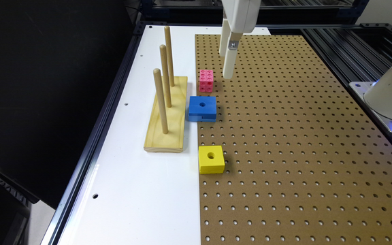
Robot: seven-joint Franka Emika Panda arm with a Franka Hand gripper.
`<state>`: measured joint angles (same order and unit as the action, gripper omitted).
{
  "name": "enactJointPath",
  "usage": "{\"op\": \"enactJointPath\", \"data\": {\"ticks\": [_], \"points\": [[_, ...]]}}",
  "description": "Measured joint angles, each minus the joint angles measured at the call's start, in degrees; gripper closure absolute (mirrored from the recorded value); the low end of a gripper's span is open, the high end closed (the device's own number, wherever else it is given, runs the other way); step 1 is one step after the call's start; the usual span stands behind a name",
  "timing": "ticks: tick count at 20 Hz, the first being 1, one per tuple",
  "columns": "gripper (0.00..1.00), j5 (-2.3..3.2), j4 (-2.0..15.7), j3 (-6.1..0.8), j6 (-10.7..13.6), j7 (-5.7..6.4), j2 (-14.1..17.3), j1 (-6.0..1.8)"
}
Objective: Pick up blue block.
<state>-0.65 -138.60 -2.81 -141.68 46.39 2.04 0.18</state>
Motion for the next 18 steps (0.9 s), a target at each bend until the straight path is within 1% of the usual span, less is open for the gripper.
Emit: {"op": "enactJointPath", "data": {"ticks": [2, 5, 14, 18], "points": [[0.00, 0.00, 0.07, 0.00, -2.33, 0.00, 2.41, 0.00], [0.00, 0.00, 0.18, 0.00, -4.30, 0.00, 4.29, 0.00], [0.00, 0.00, 2.36, -0.08, -4.34, 0.00, 5.00, 0.01], [0.00, 0.00, 2.68, -0.08, -4.88, 0.00, 6.42, 0.01]]}}
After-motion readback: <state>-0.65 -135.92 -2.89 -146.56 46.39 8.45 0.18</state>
